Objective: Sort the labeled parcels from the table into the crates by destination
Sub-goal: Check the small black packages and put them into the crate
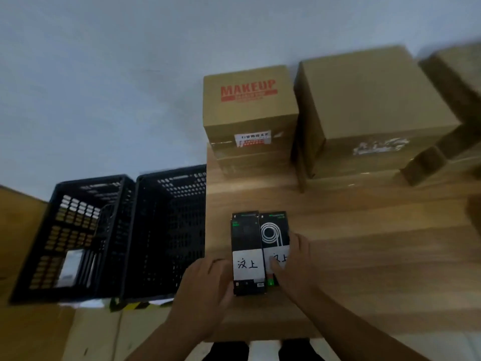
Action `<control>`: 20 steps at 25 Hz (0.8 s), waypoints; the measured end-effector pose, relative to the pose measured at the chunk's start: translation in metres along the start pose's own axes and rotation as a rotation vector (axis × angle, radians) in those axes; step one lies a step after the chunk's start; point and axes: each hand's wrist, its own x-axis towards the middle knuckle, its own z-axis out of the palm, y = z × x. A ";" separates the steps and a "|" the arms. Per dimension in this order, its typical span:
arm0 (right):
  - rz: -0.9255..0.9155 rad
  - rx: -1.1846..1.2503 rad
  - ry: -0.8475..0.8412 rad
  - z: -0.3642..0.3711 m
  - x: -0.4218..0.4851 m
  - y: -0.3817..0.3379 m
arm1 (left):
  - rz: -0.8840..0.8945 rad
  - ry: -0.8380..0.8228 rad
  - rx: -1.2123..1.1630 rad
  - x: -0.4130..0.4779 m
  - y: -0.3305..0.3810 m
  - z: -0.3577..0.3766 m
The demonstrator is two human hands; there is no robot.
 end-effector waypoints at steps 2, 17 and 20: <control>0.014 -0.030 -0.047 0.010 0.011 0.009 | -0.063 -0.023 0.019 -0.004 0.006 0.002; -0.032 -0.333 0.061 -0.021 0.009 0.054 | -0.026 0.024 -0.156 0.030 0.049 0.016; -0.002 -0.276 -0.026 -0.016 0.006 0.048 | -0.013 0.011 -0.157 0.031 0.049 0.017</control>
